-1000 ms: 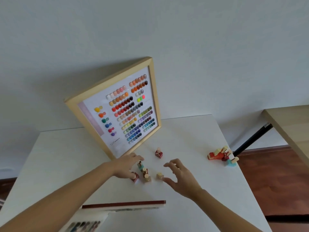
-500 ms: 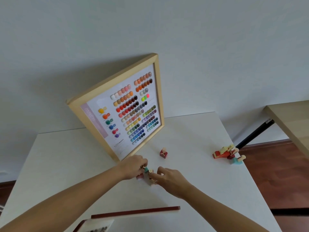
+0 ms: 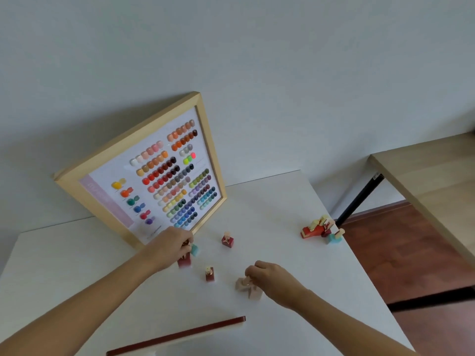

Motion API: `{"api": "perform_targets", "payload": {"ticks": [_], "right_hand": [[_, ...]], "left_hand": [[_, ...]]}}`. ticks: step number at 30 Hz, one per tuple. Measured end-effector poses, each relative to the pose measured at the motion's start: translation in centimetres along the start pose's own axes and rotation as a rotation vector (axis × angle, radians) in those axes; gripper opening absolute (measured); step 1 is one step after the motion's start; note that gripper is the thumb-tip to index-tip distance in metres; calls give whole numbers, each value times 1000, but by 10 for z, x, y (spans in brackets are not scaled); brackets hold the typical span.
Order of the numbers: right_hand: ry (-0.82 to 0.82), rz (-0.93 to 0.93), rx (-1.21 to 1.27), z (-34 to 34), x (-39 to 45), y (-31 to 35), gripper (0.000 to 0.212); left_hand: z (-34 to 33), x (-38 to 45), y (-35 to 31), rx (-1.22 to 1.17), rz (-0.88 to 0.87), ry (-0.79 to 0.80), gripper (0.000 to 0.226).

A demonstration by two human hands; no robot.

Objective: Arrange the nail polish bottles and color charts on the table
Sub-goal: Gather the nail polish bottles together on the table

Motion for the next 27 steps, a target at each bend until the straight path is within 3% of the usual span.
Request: {"api": "perform_targets", "payload": {"ticks": [6, 14, 22, 27], "right_hand": [[-172, -214, 84, 52, -62, -68, 16], [-392, -447, 80, 115, -131, -138, 14], [-396, -577, 52, 133, -151, -176, 10], [-353, -598, 39, 136, -145, -185, 20]], "left_hand": [[35, 23, -56, -49, -68, -48, 14], [14, 63, -191, -32, -288, 27, 15], [-21, 91, -294, -23, -371, 126, 17], [-35, 105, -324, 22, -364, 140, 18]]}}
Point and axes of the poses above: each hand's wrist, its own x-axis towards the middle knuckle, its own z-axis out of the back of the hand, y = z × x, the point moved 8 cm from there along x, towards the middle knuckle, and after that the axes turned 9 degrees about x, right-handed, at the moved point
